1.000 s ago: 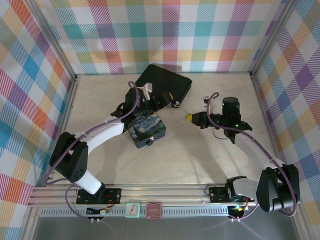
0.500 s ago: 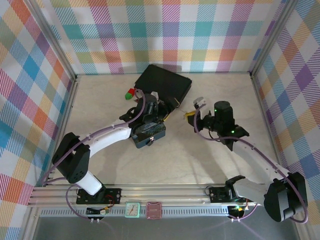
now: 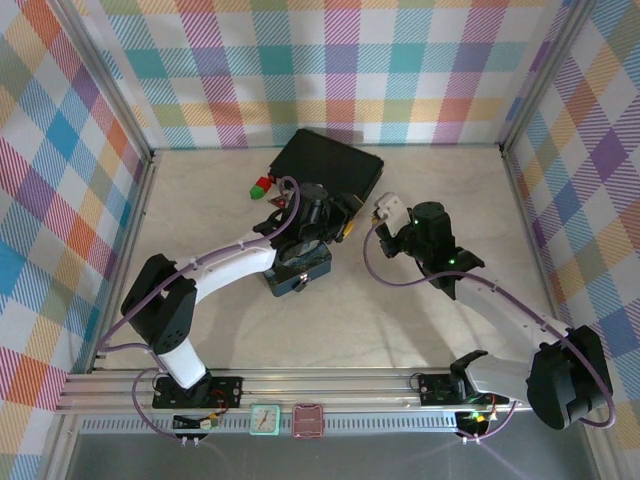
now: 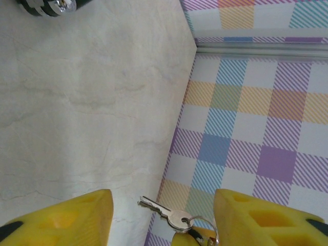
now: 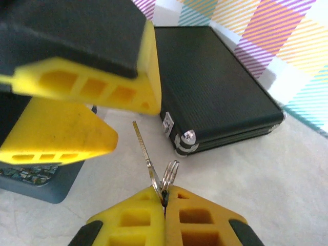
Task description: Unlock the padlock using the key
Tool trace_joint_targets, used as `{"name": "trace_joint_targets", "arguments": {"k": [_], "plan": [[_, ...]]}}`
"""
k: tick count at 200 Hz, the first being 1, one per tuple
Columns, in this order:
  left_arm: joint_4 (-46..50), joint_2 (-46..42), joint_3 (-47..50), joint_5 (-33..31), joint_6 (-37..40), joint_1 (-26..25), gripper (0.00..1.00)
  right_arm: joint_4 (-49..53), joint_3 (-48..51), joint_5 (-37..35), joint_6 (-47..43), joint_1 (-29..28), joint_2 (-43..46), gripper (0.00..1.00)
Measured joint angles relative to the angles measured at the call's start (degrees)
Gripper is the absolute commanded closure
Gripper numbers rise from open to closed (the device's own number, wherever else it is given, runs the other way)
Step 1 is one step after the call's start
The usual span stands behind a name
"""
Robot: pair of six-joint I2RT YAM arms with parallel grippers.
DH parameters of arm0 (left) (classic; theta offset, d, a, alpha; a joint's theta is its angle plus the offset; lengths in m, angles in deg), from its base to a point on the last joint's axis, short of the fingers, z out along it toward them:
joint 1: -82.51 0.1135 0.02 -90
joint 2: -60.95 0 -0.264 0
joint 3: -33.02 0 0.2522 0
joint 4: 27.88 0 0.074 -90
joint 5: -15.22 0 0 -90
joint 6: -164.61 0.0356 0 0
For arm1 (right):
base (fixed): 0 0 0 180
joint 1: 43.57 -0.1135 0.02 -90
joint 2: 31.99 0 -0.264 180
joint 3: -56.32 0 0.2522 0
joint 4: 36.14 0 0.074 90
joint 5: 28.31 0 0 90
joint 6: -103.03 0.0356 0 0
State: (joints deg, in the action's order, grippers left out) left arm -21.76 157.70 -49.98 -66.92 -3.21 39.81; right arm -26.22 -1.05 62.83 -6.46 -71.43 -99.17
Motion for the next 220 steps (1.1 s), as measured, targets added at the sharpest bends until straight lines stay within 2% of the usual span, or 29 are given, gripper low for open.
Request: {"name": "trace_joint_targets", "arguments": {"k": [38, 69, 101, 158, 181, 189, 196, 203, 209, 220], "plan": [[-0.2, 0.3, -0.2, 0.1, -1.3, -0.3, 0.49, -1.3, 0.4, -0.5, -1.4, -0.8, -1.9, 1.0], [-0.6, 0.3, -0.4, 0.0, -2.1, -0.3, 0.62, -1.3, 0.7, -0.5, -2.1, -1.0, -2.3, 1.0], [-1.5, 1.3, -1.2, 0.0, -2.4, -0.4, 0.69, -1.3, 0.7, -0.5, -2.4, -1.1, -2.3, 1.0], [-1.7, 2.4, -1.7, 0.0, -2.8, -0.7, 1.0, -2.1, 0.8, -0.5, -2.5, -1.2, -2.7, 1.0], [-1.7, 2.6, -1.9, 0.1, -2.7, -0.7, 1.0, -2.5, 1.0, -0.5, -2.5, -1.3, -2.6, 1.0], [-1.8, 2.6, -1.9, 0.1, -2.4, -0.7, 1.0, -2.6, 1.1, -0.4, -2.4, -1.3, -2.6, 0.9], [-1.7, 2.7, -2.0, 0.2, -2.2, -0.7, 1.0, -2.5, 1.3, -0.2, -1.9, -1.2, -2.5, 0.72], [-1.8, 2.8, -2.0, 0.2, -1.8, -0.7, 1.0, -2.3, 1.3, 0.1, -1.0, -1.2, -2.4, 0.62], [-2.1, 3.0, -2.0, 0.3, -1.1, -0.6, 1.0, -2.2, 1.3, 0.9, 0.0, -1.1, -2.2, 0.57], [-2.6, 3.7, -2.5, 0.7, 0.0, -0.2, 1.0, -1.5, 1.2, 2.6, 2.1, -0.4, -1.8, 0.54]]}}
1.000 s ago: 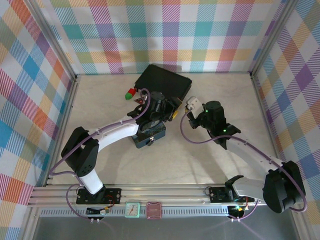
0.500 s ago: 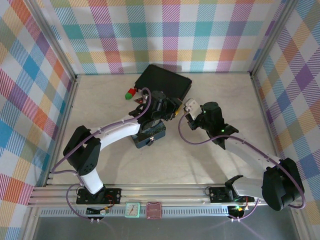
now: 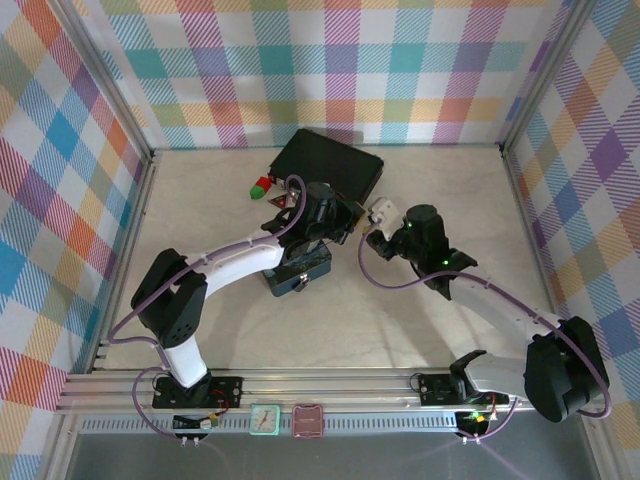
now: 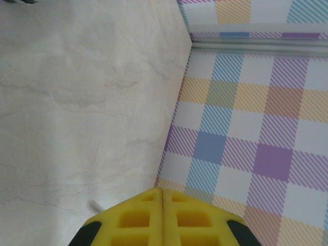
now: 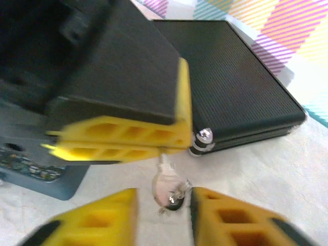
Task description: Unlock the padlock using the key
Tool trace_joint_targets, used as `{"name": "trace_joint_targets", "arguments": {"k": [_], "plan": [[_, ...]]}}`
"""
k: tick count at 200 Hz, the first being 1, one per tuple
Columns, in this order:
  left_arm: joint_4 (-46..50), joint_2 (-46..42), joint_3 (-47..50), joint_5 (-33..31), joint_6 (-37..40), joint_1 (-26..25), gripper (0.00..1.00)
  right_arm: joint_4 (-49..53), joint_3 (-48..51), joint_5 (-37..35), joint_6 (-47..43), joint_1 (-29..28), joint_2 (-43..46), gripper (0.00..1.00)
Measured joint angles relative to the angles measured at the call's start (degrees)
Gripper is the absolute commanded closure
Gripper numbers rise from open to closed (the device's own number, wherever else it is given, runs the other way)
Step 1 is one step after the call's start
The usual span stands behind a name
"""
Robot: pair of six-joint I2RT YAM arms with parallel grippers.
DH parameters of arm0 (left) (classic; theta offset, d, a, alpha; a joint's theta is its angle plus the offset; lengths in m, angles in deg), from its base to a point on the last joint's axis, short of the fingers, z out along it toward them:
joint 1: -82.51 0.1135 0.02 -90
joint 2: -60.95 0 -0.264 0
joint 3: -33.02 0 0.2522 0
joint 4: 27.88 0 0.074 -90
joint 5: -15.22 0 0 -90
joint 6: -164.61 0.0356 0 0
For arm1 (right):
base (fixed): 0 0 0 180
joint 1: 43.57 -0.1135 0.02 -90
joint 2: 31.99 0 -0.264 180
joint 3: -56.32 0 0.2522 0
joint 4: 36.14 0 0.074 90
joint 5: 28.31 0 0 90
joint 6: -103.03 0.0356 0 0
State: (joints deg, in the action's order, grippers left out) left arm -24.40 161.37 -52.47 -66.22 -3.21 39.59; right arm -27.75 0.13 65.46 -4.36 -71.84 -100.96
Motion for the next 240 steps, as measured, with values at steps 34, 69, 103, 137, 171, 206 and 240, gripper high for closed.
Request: {"name": "trace_joint_targets", "arguments": {"k": [34, 69, 103, 137, 171, 206, 240], "plan": [[-3.4, 2.0, -1.5, 3.0, 6.3, 1.9, 1.0, 2.0, -2.2, 8.7, 13.6, 6.5, 0.1, 0.52], [-8.6, 2.0, -1.5, 5.5, 17.0, 3.9, 1.0, 2.4, -3.6, 13.3, 28.3, 10.1, 0.5, 0.49], [-13.7, 0.5, 0.2, 7.5, 29.4, 4.5, 1.0, -2.1, -2.5, 20.6, 42.8, 12.8, 0.7, 0.47], [-19.5, -3.3, 3.8, 10.7, 36.9, 4.5, 1.0, -13.2, 2.0, 27.1, 51.9, 14.3, 1.4, 0.46], [-25.9, -4.6, 6.5, 13.7, 38.2, 4.5, 1.0, -24.0, 3.9, 33.1, 57.7, 14.4, 0.0, 0.49], [-28.2, -4.6, 7.8, 15.0, 38.2, 4.3, 1.0, -34.4, 5.0, 36.4, 61.4, 14.4, -2.3, 0.53], [-29.8, -4.6, 8.4, 15.0, 37.8, 4.2, 1.0, -40.5, 6.3, 38.6, 63.4, 14.4, -3.8, 0.58]]}}
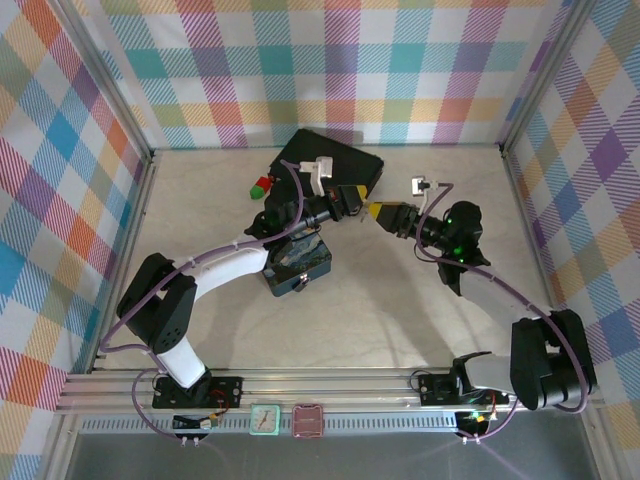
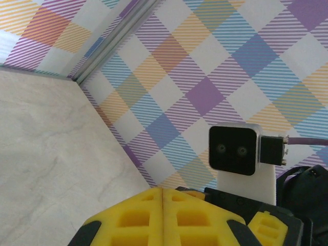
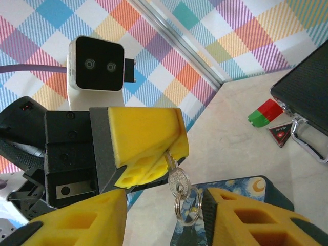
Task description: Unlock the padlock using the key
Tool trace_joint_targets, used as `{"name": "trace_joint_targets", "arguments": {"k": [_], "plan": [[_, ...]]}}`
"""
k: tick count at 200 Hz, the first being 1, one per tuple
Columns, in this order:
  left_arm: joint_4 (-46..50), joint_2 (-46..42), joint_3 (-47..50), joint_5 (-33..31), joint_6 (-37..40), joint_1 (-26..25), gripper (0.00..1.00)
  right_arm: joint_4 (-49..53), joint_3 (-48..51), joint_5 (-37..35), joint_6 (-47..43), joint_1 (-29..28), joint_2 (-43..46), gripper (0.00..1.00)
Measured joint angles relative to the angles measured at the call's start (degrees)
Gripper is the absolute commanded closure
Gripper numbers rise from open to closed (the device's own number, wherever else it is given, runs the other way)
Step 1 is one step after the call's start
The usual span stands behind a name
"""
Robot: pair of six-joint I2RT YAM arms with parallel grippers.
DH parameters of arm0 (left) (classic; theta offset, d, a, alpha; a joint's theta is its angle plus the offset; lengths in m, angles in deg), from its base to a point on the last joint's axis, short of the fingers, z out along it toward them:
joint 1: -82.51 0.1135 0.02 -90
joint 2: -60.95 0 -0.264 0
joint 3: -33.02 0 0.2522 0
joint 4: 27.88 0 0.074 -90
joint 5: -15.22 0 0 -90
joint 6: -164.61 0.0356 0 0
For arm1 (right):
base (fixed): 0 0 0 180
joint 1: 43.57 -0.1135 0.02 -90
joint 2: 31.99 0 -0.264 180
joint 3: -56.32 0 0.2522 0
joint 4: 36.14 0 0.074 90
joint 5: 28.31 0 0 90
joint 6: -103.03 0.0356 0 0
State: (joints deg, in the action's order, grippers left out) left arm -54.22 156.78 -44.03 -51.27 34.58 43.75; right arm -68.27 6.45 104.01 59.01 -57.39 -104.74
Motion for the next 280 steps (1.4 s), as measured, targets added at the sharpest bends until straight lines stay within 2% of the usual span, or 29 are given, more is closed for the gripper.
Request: {"name": "trace_joint_targets", "arguments": {"k": [99, 221, 246, 280], "plan": [[-3.8, 0.0, 0.1, -0.5, -2.6, -1.3, 1.0, -8.5, 0.8, 1.9, 3.0, -0.3, -2.1, 0.71], [-8.4, 0.1, 2.3, -2.6, -6.7, -2.1, 1.0, -12.7, 1.6, 1.4, 4.8, -0.4, -4.5, 0.7], [-9.3, 0.1, 2.7, -2.7, -6.9, -2.2, 1.0, -13.4, 1.6, 1.0, 5.4, -0.4, -4.5, 0.75], [-9.7, 0.1, 3.1, -3.2, -6.9, -2.4, 1.0, -13.8, 1.6, 1.0, 5.9, -0.5, -4.8, 0.96]]}}
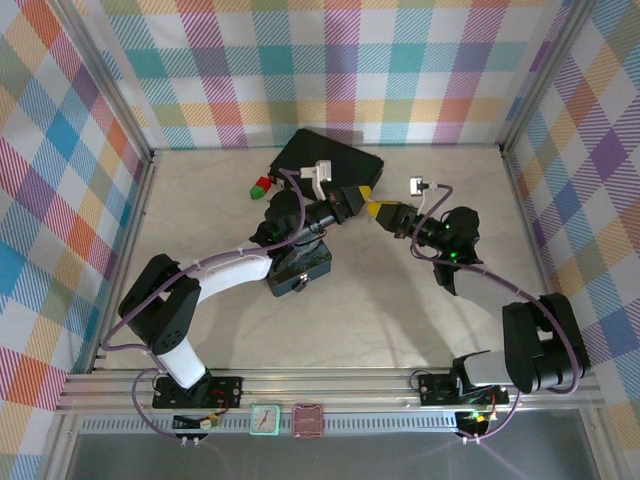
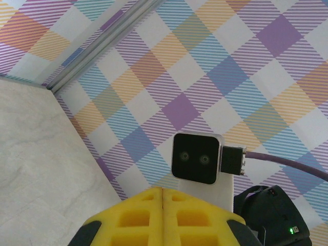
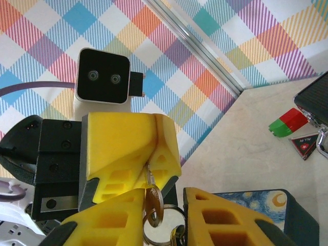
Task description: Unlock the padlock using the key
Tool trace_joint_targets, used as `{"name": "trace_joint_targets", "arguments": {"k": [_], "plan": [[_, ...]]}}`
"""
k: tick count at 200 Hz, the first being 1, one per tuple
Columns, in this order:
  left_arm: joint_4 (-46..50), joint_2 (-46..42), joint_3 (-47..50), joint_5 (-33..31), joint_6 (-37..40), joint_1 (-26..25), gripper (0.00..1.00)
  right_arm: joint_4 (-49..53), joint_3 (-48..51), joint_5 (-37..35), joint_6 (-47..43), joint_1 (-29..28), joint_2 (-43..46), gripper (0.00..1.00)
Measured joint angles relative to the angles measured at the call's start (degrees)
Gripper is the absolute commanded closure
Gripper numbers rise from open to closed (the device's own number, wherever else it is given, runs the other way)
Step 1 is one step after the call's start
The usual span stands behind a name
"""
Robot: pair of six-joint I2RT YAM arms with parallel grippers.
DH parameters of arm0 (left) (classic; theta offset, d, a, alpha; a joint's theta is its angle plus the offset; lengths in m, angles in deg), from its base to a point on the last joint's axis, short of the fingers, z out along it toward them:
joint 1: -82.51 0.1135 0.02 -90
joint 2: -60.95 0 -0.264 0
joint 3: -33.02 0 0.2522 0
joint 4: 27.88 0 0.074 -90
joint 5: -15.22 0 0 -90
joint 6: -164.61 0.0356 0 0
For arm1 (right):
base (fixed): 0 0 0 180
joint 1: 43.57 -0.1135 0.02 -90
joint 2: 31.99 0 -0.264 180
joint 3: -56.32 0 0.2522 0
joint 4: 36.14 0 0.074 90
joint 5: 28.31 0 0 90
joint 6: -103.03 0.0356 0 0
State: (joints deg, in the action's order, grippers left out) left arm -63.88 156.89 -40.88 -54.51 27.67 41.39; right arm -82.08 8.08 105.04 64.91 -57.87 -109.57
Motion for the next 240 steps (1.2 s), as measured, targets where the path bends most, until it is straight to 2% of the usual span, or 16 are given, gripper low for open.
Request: {"name": "trace_joint_targets", "arguments": {"k": [3, 36, 40, 52, 59, 69, 78, 122, 140, 165, 206, 240], "plan": [[0.0, 0.0, 0.0, 0.0, 0.0, 0.0, 1.0, -0.1, 0.0, 0.0, 0.0, 0.0, -0.1, 1.0], [0.1, 0.0, 0.0, -0.4, 0.0, 0.0, 1.0, -1.5, 0.0, 0.3, 0.1, 0.0, -1.0, 1.0], [0.1, 0.0, 0.0, -0.4, 0.0, 0.0, 0.93, -1.6, 0.0, 0.3, 0.0, 0.0, -1.1, 1.0], [0.1, 0.0, 0.2, -0.8, 0.1, 0.0, 0.48, -1.4, 0.0, 0.2, -0.2, 0.0, -1.1, 1.0], [0.2, -0.2, 0.5, -1.1, 0.1, 0.1, 0.3, -0.7, 0.0, 0.2, -0.5, 0.0, -1.1, 1.0], [1.6, -0.8, 1.1, -1.8, 0.2, 0.6, 0.14, 1.0, 0.0, 0.0, -1.3, 0.0, -1.0, 1.0], [3.8, -2.0, 1.9, -2.6, 0.8, 0.9, 0.08, 2.9, 0.0, -0.2, -2.3, 0.0, -0.7, 1.0], [24.2, -13.2, 3.4, -9.1, 6.7, 5.4, 0.08, 14.4, 0.3, -1.4, -8.9, 0.0, 3.6, 1.0], [29.5, -16.5, 4.4, -10.1, 7.7, 6.0, 0.08, 17.7, 0.9, -1.5, -11.2, 0.0, 5.0, 1.0], [33.6, -16.7, 6.3, -9.9, 6.2, 5.9, 0.08, 22.6, 1.2, -1.5, -12.3, 0.0, 5.2, 1.0], [34.3, -11.9, 6.8, -9.6, 0.6, 4.6, 0.08, 28.6, 1.7, -1.6, -13.2, 0.0, 5.8, 1.0], [37.7, -11.1, 6.0, -11.4, 0.3, 4.6, 0.06, 37.1, 1.9, -5.0, -17.0, -1.2, 8.7, 1.0]]}}
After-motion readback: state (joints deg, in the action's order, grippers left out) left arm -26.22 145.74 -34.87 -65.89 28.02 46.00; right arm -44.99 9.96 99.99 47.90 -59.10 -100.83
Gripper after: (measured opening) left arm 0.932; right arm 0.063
